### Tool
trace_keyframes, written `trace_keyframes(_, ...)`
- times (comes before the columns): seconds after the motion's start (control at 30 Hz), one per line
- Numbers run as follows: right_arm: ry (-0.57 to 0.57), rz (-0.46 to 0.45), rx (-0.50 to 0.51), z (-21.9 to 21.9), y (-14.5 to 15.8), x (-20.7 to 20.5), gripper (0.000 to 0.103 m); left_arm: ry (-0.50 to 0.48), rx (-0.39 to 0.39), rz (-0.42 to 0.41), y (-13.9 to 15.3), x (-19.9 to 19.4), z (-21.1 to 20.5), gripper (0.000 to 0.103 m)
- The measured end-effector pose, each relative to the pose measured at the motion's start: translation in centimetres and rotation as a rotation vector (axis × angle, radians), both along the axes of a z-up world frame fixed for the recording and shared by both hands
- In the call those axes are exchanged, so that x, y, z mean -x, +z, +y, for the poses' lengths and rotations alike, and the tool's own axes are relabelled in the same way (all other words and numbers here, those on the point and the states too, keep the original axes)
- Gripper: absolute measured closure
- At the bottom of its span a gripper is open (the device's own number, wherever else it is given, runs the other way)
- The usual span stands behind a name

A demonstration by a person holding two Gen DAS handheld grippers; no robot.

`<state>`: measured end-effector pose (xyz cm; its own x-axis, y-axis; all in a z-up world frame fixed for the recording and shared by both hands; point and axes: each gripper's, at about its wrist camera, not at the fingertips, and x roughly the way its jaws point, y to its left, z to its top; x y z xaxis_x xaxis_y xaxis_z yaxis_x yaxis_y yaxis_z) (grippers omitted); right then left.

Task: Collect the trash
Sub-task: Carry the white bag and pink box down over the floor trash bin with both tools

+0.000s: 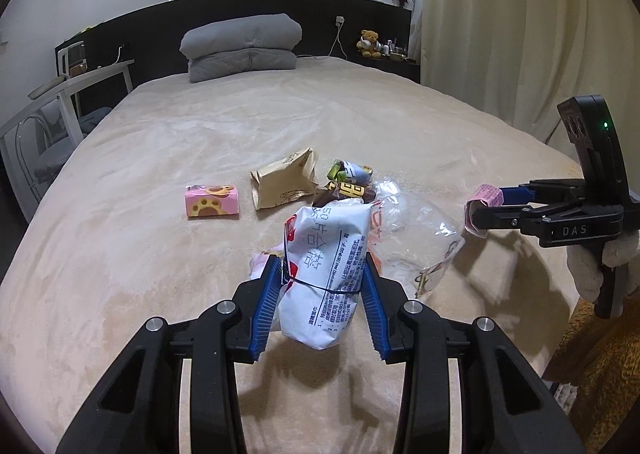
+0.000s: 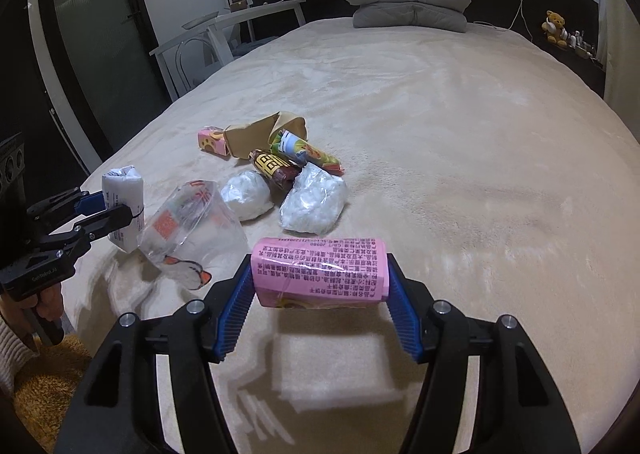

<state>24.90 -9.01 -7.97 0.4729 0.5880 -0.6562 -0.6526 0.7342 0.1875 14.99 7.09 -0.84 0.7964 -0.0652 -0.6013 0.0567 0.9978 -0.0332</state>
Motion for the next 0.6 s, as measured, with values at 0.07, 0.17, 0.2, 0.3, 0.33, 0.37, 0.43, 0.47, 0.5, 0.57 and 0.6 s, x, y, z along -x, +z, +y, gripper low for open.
trace_keyframes(0.07,-0.012,-0.006,-0.016,-0.7,0.4,0.7,0.041,0.009,0.009,-0.016,0.6,0.9,-0.2,0.065)
trace_keyframes(0.17,-0.028,-0.010,-0.043,-1.9,1.0,2.0,0.041,0.028,0.033,-0.042,1.6,2.3,-0.2,0.065)
trace_keyframes(0.2,-0.031,-0.017,-0.050,-2.2,1.2,2.5,0.041,0.036,0.050,-0.049,1.9,2.8,-0.2,0.065)
trace_keyframes(0.3,-0.046,-0.013,-0.080,-3.4,1.6,3.8,0.041,0.054,0.075,-0.071,2.4,4.6,-0.4,0.065)
trace_keyframes(0.33,-0.050,-0.014,-0.088,-3.8,1.7,4.3,0.041,0.060,0.089,-0.075,2.5,5.1,-0.5,0.065)
trace_keyframes(0.37,-0.052,-0.016,-0.098,-4.2,1.9,4.9,0.041,0.066,0.099,-0.078,2.5,5.7,-0.7,0.065)
trace_keyframes(0.43,-0.059,-0.019,-0.117,-4.9,2.1,6.2,0.041,0.076,0.118,-0.086,2.6,6.9,-1.0,0.065)
trace_keyframes(0.47,-0.061,-0.018,-0.127,-5.3,2.2,6.9,0.041,0.079,0.128,-0.092,2.6,7.5,-1.2,0.065)
trace_keyframes(0.5,-0.062,-0.017,-0.135,-5.7,2.2,7.6,0.041,0.082,0.135,-0.098,2.7,8.1,-1.4,0.065)
trace_keyframes(0.57,-0.063,-0.023,-0.139,-6.2,2.2,9.1,0.041,0.081,0.151,-0.108,2.8,9.3,-1.9,0.065)
trace_keyframes(0.6,-0.063,-0.027,-0.139,-6.4,2.1,9.9,0.041,0.081,0.157,-0.112,2.8,9.9,-2.2,0.065)
